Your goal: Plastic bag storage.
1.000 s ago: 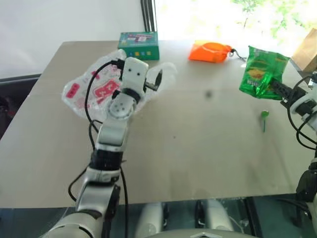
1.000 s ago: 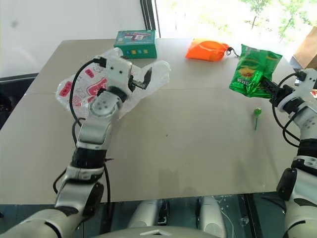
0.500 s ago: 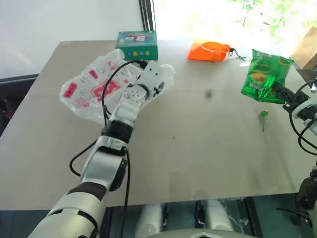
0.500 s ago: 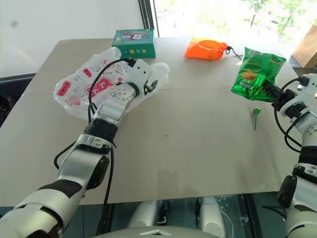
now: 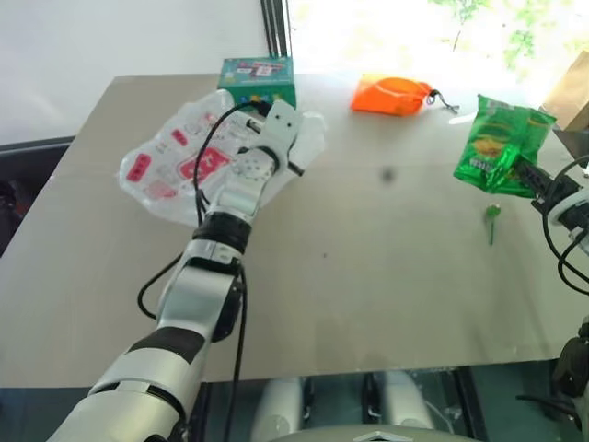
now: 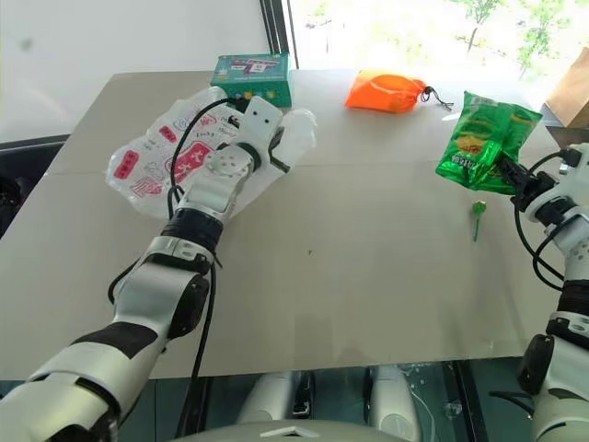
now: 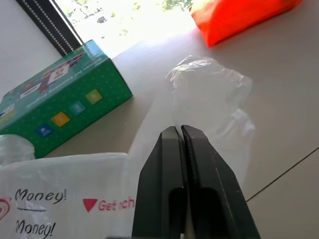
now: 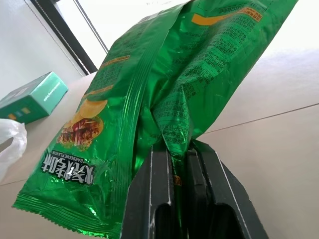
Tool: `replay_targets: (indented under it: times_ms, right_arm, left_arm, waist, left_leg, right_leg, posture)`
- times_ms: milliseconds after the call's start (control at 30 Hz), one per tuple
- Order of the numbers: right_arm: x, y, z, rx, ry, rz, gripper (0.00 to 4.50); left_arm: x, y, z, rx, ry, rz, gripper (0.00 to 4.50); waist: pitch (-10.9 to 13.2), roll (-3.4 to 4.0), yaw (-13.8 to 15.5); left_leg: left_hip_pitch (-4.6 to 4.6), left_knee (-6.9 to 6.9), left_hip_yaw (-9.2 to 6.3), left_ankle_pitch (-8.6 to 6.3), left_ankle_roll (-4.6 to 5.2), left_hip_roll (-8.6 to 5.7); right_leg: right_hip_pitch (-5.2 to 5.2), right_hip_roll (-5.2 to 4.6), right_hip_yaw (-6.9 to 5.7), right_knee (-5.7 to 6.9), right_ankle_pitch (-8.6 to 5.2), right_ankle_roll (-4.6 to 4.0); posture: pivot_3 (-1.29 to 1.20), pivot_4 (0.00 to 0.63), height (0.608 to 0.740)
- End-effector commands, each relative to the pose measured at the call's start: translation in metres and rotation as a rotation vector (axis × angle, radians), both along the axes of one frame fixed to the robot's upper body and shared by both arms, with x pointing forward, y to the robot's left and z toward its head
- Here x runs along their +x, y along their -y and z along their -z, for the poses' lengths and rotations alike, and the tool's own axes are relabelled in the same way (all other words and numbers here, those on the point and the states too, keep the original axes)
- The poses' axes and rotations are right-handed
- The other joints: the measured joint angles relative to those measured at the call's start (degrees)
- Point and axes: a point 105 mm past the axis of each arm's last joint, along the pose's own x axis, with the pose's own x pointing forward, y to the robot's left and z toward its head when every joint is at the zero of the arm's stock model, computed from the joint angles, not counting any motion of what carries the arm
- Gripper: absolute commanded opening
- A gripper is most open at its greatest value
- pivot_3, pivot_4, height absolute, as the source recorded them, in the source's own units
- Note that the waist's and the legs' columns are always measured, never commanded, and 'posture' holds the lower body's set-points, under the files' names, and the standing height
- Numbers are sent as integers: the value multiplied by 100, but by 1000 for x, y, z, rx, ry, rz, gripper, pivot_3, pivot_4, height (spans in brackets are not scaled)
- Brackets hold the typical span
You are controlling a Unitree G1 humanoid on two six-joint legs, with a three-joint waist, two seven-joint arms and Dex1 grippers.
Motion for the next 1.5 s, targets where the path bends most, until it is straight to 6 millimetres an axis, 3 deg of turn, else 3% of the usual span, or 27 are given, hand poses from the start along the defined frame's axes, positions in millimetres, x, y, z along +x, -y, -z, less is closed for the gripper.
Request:
replay_targets:
  times_ms: [33,100,167,233,267,367,433,567,633,700,767,833,867,1000,1233,1400,1500]
  right_arm:
    - [-4,6,-27,-17,104,22,0]
    - [-6,10,-29,-15,114,34,0]
    - [-8,14,-33,-9,127,50,0]
    - [-8,18,-37,-9,135,60,0]
    - [-8,19,-39,-12,136,63,0]
    - [-7,21,-41,-15,136,66,0]
    - [-5,20,-41,-16,134,61,0]
    - [-2,15,-35,-16,126,49,0]
    - [-1,11,-33,-11,126,42,0]
    - [-1,7,-31,-8,127,28,0]
    - [-1,5,-27,-4,120,25,0]
    - [-1,4,-24,1,114,26,0]
    - [1,3,-23,4,113,25,0]
    - [4,-1,-23,5,119,14,0]
    - [2,0,-21,9,124,28,0]
    - [1,4,-23,3,129,42,0]
    - [0,4,-24,3,133,44,0]
  left_arm:
    - [-13,63,-46,-16,147,274,89]
    - [-43,113,-55,22,195,573,89]
    - [-94,146,-43,110,197,966,89]
    - [-151,140,-13,229,123,1315,89]
    - [-169,131,0,265,68,1407,89]
    - [-195,98,33,399,-47,1454,89]
    - [-184,90,24,369,33,1300,89]
    - [-124,67,-33,53,195,794,89]
    - [-104,40,-52,-37,211,557,603]
    - [-93,15,-48,28,188,364,1347]
    - [-79,-5,-18,115,79,195,2432]
    - [-65,-17,2,139,-11,73,3227]
    - [-56,-19,4,178,-15,20,3227]
    - [-33,-13,-7,209,-37,-83,3227]
    - [-17,2,-13,249,-56,-110,3227]
    - [-4,-14,-8,318,-111,-173,3227]
    - [0,-18,7,324,-173,-168,3227]
  waist:
    - [1,-1,3]
    - [1,-2,23]
    - [0,0,15]
    - [-8,14,-42]
    - [-9,19,-131]
    - [-4,41,-327]
    - [-1,37,-320]
    - [6,26,-152]
    - [5,26,-133]
    - [5,26,-144]
    - [4,27,-146]
    - [4,27,-120]
    - [5,26,-105]
    - [8,21,-3]
    - [8,21,-29]
    - [9,19,-51]
    - [9,19,-51]
  left_leg:
    - [-1,0,0,0,0,0]
    - [-6,0,-3,0,0,-2]
    - [-11,-1,-1,0,0,-3]
    - [-11,-13,3,0,0,-3]
    - [-4,-21,9,0,0,0]
    - [18,-44,24,3,-5,29]
    - [19,-41,26,9,-16,51]
    - [39,19,-1,9,-15,55]
    - [56,49,-7,-6,9,53]
    - [58,51,3,-13,21,50]
    - [57,48,13,-18,28,49]
    - [52,43,23,-18,29,49]
    - [39,44,20,-18,28,49]
    - [-4,63,24,-17,27,41]
    - [-8,58,26,-17,26,14]
    - [-7,55,27,-15,24,17]
    - [-7,55,27,-15,24,13]
  right_leg:
    - [0,0,0,0,0,0]
    - [0,0,-6,-4,0,0]
    - [0,-1,-11,-16,0,1]
    - [0,-1,-10,-28,-1,2]
    - [0,0,-5,-27,-2,3]
    - [-4,28,19,-11,-4,0]
    - [-16,44,30,2,-5,-2]
    - [12,30,42,37,1,-8]
    - [41,27,46,43,4,-2]
    - [42,21,63,43,7,4]
    - [36,22,76,40,8,7]
    - [27,23,83,37,7,8]
    - [17,23,74,36,7,8]
    - [-11,19,47,42,7,8]
    - [-8,9,38,32,4,13]
    - [-10,11,34,35,4,13]
    - [-9,8,35,36,4,13]
  posture:
    - [0,150,740]
    - [0,150,740]
    - [0,150,740]
    - [0,150,740]
    - [0,150,740]
    - [0,150,740]
    - [0,150,740]
    - [0,150,740]
    - [0,150,740]
    - [0,150,740]
    - [0,150,740]
    - [0,150,740]
    - [0,150,740]
    - [0,150,740]
    - [0,150,740]
    - [0,150,740]
    - [0,150,740]
